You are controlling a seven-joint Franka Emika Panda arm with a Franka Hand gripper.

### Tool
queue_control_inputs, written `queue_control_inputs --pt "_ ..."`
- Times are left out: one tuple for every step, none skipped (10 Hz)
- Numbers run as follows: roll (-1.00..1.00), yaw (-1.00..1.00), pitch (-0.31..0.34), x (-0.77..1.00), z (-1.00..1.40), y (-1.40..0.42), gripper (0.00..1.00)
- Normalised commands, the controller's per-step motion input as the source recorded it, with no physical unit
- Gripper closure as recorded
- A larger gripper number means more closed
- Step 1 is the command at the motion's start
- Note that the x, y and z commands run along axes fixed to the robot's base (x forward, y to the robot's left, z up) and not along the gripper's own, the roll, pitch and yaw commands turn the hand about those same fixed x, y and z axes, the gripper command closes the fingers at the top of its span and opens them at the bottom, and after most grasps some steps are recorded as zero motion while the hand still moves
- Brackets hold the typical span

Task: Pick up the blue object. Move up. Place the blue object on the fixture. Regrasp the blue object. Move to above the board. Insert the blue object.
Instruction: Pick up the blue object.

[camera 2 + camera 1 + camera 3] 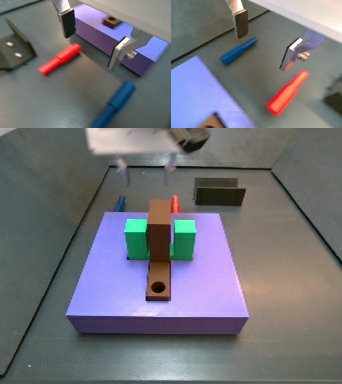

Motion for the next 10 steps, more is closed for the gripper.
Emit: queue_control_inputs --pt "0.08 0.0 -0.334 -0.52 -0.58 -0.37 0.0" --pt "0.07 0.01 -0.27 -0.11 -0.56 -0.32 0.0" --pt "0.05 0.04 -0.257 -0.16 -0.67 -0.13 0.0" --pt "0.06 0.0 -0.26 -0.37 -0.62 0.0 0.0" --pt "0.05 0.0 -0.19 -0.29 -0.46 0.02 0.0" --pt "0.05 0.0 -0.146 -0.31 -0.28 0.06 0.0" --pt "0.0 0.0 -0.119 -0.22 -0.1 0.04 0.0" --pt "0.0 0.0 -0.123 -0.15 -0.01 0.01 0.0" --pt "-0.03 0.0 -0.136 -0.1 0.0 0.03 0.0" --pt "-0.01 0.0 -0.2 -0.15 -0.09 0.0 0.0"
